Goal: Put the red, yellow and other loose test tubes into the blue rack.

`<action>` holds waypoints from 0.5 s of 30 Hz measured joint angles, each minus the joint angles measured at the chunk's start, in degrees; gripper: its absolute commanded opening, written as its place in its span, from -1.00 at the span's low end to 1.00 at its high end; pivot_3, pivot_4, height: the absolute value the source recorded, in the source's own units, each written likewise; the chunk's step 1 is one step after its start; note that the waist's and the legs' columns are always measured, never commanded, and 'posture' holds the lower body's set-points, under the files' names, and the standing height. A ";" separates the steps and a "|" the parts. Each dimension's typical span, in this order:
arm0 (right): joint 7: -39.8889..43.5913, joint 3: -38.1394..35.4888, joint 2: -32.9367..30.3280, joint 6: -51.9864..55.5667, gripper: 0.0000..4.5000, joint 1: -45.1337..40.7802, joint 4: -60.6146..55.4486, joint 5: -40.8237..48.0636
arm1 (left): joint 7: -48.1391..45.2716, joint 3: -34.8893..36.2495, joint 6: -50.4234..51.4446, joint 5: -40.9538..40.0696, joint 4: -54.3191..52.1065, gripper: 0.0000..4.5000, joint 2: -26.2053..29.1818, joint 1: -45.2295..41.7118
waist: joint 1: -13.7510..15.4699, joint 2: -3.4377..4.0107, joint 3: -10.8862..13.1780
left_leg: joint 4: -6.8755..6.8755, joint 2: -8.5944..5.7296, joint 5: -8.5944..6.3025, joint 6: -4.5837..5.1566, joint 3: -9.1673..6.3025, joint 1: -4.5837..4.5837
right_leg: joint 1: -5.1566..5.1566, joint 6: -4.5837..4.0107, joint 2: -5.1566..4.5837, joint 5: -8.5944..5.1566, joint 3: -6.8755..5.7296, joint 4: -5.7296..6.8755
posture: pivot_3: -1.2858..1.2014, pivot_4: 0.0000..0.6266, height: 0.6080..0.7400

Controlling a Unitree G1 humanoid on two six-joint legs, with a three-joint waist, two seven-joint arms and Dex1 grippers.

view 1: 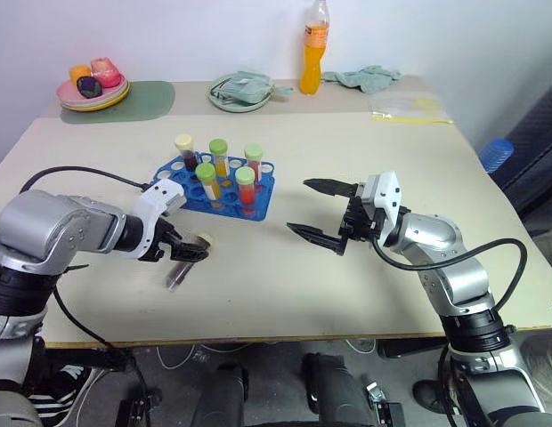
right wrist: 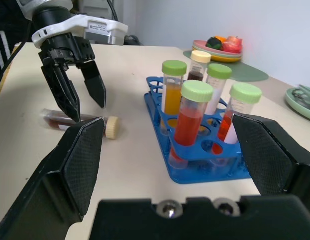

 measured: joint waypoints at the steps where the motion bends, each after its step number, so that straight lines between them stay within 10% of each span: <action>1: -0.06 0.00 0.02 0.00 1.00 0.09 -0.01 -0.07 | -0.20 -1.01 1.01 0.05 0.30 0.94 -0.19 -0.93 | -0.02 0.00 0.00 | -0.01 0.00 0.00 0.00 0.00 0.00 | -0.02 0.00 0.00 0.00 0.00 0.02 | 0.03 -0.52 1.00; 12: -0.31 -0.01 0.13 -0.11 1.00 0.35 -0.05 -0.33 | -0.07 -2.49 4.63 1.12 1.17 0.94 -0.44 0.52 | 0.01 0.00 0.00 | 0.00 0.00 0.00 0.00 0.00 0.02 | -0.03 0.00 -0.01 0.00 0.01 0.08 | 0.03 -0.52 1.00; 15: -0.37 -0.01 0.16 -0.24 1.00 0.40 -0.06 -0.38 | 1.19 -1.94 4.37 2.23 0.74 0.58 -1.70 1.85 | 0.25 0.00 -0.01 | 0.05 0.00 0.00 0.00 0.00 0.02 | -0.01 0.00 -0.01 0.00 0.00 0.09 | 0.03 -0.52 1.00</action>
